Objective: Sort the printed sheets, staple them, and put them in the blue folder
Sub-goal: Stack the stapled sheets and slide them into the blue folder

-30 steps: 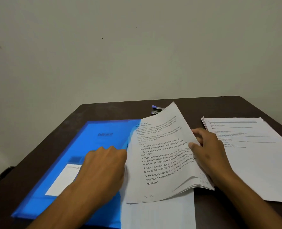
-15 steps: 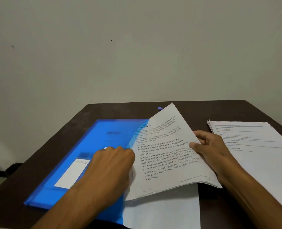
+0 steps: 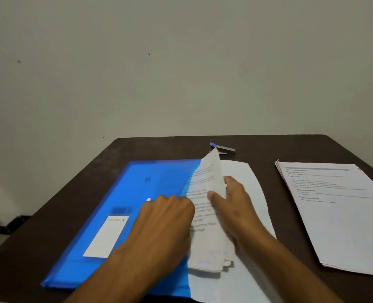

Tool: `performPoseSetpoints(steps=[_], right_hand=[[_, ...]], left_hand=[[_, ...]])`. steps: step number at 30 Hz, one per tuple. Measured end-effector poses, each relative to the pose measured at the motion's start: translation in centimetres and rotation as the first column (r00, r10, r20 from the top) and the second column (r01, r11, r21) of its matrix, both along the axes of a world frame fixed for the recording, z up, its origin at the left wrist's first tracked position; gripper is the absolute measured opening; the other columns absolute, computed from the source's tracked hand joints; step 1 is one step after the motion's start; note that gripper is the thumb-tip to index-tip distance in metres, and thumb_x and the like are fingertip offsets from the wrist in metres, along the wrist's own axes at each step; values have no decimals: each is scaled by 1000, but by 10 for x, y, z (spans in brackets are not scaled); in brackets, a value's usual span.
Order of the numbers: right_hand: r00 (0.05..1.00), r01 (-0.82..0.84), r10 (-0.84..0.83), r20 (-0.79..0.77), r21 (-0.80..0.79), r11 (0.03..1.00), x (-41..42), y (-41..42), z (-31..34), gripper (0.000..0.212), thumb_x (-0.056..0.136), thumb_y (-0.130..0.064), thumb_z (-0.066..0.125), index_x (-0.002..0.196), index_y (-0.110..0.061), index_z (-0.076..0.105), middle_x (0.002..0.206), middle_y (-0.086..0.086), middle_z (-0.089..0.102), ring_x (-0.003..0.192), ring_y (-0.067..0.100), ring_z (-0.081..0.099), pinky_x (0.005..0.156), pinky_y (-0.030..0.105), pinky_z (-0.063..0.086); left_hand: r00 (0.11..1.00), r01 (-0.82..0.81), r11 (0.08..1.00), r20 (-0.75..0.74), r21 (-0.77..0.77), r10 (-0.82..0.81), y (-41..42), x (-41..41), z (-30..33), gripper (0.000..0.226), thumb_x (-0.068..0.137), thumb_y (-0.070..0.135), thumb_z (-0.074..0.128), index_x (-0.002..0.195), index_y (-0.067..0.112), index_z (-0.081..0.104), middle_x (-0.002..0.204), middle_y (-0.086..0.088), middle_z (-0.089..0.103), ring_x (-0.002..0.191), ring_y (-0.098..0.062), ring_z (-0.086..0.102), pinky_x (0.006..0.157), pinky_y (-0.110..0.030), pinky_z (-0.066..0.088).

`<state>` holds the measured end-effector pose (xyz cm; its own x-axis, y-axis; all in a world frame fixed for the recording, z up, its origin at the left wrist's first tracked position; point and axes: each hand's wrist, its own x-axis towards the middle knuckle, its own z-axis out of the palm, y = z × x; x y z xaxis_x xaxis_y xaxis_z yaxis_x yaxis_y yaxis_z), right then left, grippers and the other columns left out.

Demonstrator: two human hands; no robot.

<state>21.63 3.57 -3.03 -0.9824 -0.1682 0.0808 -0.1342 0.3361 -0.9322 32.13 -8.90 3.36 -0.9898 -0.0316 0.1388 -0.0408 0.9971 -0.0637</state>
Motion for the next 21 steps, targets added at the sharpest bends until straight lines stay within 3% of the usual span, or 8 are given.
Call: performPoseSetpoints(steps=[3, 6, 8, 10, 14, 16, 18, 21], right_hand=[[1000, -25, 25, -1, 31, 999, 11, -31, -1, 6, 106, -23, 55, 107, -19, 51, 110, -3, 61, 95, 17, 62, 80, 28, 52], [985, -78, 57, 165, 122, 989, 4, -49, 5, 27, 113, -24, 34, 87, -22, 43, 82, -6, 52, 77, 18, 55, 61, 22, 40], [978, -170, 124, 168, 301, 938, -10, -55, 7, 20, 113, -29, 30, 108, -22, 48, 98, -2, 60, 99, 29, 58, 76, 31, 44], [970, -237, 174, 167, 530, 814, -16, -59, 14, 36, 113, -36, 33, 144, -21, 39, 135, 9, 61, 125, 35, 58, 101, 40, 44], [959, -254, 254, 123, 769, 587, -20, -63, 26, 36, 109, -30, 49, 140, -12, 50, 141, 11, 59, 127, 30, 60, 102, 39, 47], [947, -261, 312, 75, 746, 612, -21, -59, 25, 37, 108, -30, 52, 138, -10, 48, 137, 13, 61, 123, 33, 62, 97, 41, 49], [952, -230, 307, -4, 652, 722, -20, -42, 25, 38, 108, -34, 51, 136, -7, 48, 129, 17, 65, 118, 37, 62, 89, 41, 47], [963, 35, 87, -254, 441, 897, -19, 15, 34, 44, 104, -34, 59, 144, -19, 52, 110, 9, 73, 107, 32, 66, 89, 38, 51]], left_hand=[[999, 17, 1000, -40, -2, -17, 9, -3, 1, 12, 106, 22, 39, 100, 30, 31, 124, 1, 56, 119, -26, 54, 78, -37, 25], [999, -1, 1000, -49, 6, 1, 12, -8, 2, 10, 105, 18, 43, 107, 28, 41, 126, 0, 59, 120, -26, 56, 78, -35, 27], [998, 2, 1000, -57, 2, -1, 11, -9, 1, 14, 105, 17, 42, 102, 28, 35, 126, -1, 59, 119, -26, 55, 78, -34, 27], [998, 16, 1000, -54, -2, -16, 10, -8, 0, 15, 106, 17, 41, 100, 28, 32, 127, -2, 59, 119, -25, 54, 78, -34, 26], [995, 27, 999, -100, 21, -25, 6, -12, -4, 14, 106, 19, 39, 101, 29, 31, 127, 1, 57, 119, -22, 52, 79, -32, 26], [979, 84, 996, -191, 21, -79, 0, -10, -7, 24, 101, 21, 53, 95, 30, 31, 115, 2, 61, 108, -22, 59, 74, -31, 29], [967, 148, 989, -208, -19, -149, -5, -11, -11, 56, 69, 20, 84, 81, 30, 30, 77, 3, 63, 69, -22, 65, 57, -31, 29], [961, 146, 984, -223, -107, -166, -14, -14, -28, 58, 46, 21, 90, 65, 30, 36, 52, 4, 50, 44, -21, 56, 48, -28, 18]])
